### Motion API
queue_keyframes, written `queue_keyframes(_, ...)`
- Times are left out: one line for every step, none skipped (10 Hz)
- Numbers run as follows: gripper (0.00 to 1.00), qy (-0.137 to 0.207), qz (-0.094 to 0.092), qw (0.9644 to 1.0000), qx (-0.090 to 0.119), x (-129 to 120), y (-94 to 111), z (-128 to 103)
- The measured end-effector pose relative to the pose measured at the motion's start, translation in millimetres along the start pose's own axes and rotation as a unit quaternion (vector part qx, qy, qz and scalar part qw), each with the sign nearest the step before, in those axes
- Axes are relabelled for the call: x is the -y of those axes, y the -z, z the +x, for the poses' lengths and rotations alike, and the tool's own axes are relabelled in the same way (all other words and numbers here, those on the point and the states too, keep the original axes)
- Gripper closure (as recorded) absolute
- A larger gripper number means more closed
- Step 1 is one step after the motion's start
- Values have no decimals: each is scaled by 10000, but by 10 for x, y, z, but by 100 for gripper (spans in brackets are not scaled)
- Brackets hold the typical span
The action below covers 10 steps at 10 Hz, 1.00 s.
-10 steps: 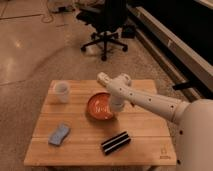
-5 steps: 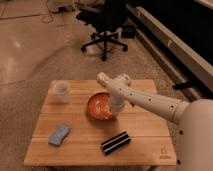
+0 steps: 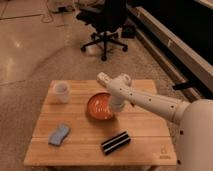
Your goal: Drag the ceramic bowl in a circle
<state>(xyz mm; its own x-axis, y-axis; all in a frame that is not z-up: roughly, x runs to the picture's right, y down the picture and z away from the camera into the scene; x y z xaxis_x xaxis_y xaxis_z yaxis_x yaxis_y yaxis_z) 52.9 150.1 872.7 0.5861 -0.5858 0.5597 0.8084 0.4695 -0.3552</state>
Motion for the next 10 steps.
queue_keyframes(100, 0, 0, 10000, 0, 0, 0, 0)
queue_keyframes(100, 3, -2, 10000, 1, -1, 0, -1)
queue_keyframes(100, 42, -40, 10000, -23, -57, 31, 2)
queue_keyframes(100, 94, -71, 9999, -68, -160, 128, 27)
queue_keyframes(100, 136, -96, 9998, -106, -286, 241, 61)
queue_keyframes(100, 161, -113, 9997, -154, -406, 352, 98)
queue_keyframes(100, 181, -106, 9996, -187, -431, 416, 102)
queue_keyframes(100, 197, -107, 9996, -197, -435, 434, 96)
queue_keyframes(100, 247, -126, 9994, -205, -462, 474, 69)
queue_keyframes(100, 266, -143, 9994, -192, -496, 477, 42)
